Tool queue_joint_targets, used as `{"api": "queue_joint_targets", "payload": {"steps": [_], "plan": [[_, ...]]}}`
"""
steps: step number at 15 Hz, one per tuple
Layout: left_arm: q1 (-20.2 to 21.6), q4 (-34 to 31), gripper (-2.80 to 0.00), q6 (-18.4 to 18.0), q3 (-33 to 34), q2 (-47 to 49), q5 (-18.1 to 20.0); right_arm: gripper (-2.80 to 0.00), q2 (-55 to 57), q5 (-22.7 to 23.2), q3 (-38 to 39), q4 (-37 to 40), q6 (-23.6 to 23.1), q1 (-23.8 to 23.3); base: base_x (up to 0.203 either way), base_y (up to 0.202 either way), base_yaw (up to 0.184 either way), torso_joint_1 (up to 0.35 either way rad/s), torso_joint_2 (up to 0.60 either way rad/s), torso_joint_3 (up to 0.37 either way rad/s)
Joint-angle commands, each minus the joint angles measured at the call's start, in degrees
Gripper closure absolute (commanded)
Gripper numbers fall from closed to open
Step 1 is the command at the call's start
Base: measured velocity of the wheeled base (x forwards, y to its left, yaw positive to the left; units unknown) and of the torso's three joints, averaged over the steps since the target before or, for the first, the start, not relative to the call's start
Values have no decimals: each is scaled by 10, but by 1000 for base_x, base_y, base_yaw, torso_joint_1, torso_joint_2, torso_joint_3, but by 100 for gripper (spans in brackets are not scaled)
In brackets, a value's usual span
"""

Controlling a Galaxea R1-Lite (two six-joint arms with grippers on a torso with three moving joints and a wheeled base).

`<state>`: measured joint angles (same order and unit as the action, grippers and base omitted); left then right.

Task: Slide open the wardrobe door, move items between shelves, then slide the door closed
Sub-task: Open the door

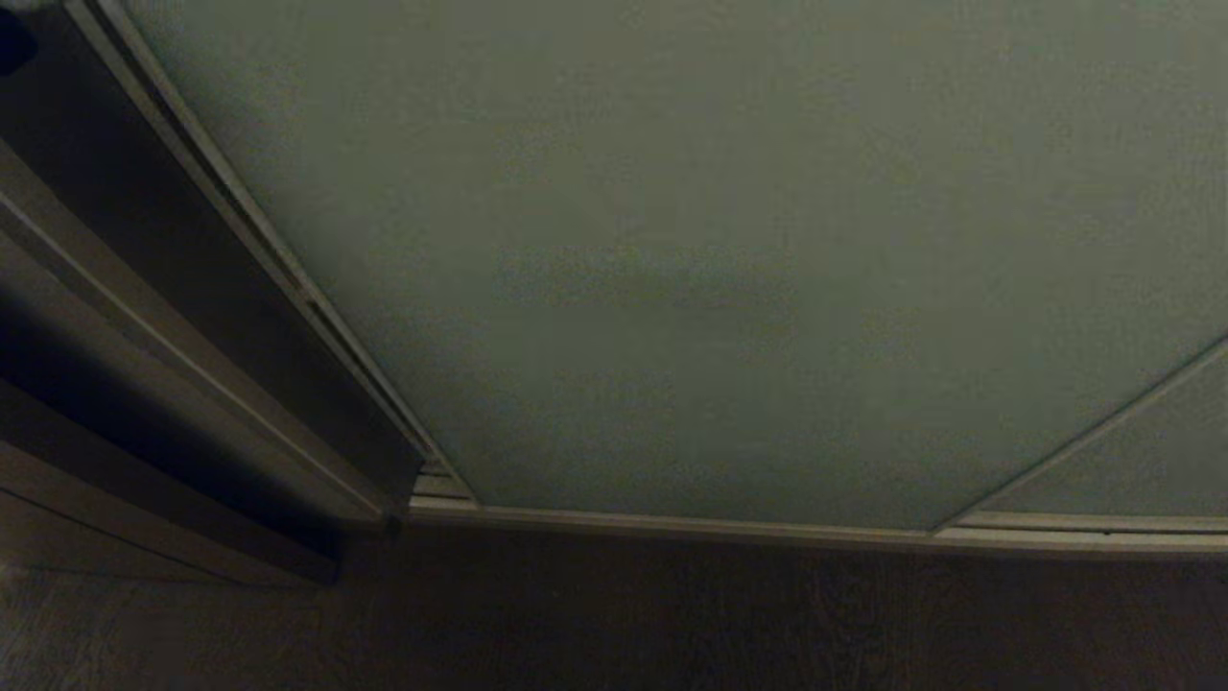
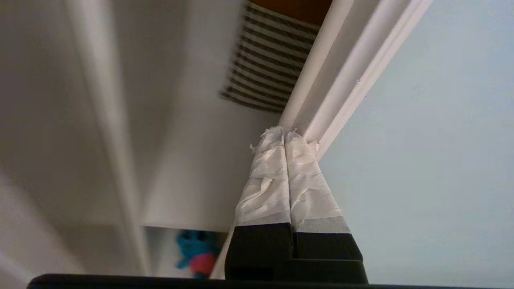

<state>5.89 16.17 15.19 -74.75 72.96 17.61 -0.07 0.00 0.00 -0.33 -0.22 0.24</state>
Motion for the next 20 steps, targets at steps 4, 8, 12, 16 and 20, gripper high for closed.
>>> {"api": "queue_joint_targets", "payload": {"steps": [4, 8, 12, 16, 20], "plan": [[-55, -12, 0, -18, -3, -1, 11, 0, -2, 0, 0, 0, 0, 0, 0, 0, 0, 0, 0, 0], [-133, -12, 0, -75, -17, 24, 8, 0, -2, 0, 0, 0, 0, 1, 0, 0, 0, 0, 0, 0], [-194, -6, 0, -86, -39, 64, 6, 0, -2, 0, 0, 0, 0, 0, 0, 0, 0, 0, 0, 0], [-247, -11, 0, -89, -79, 96, -3, 0, -2, 0, 0, 0, 0, 0, 0, 0, 0, 0, 0, 0], [-306, -12, 0, -89, -90, 119, -1, 0, -2, 0, 0, 0, 0, 0, 0, 0, 0, 0, 0, 0]]}}
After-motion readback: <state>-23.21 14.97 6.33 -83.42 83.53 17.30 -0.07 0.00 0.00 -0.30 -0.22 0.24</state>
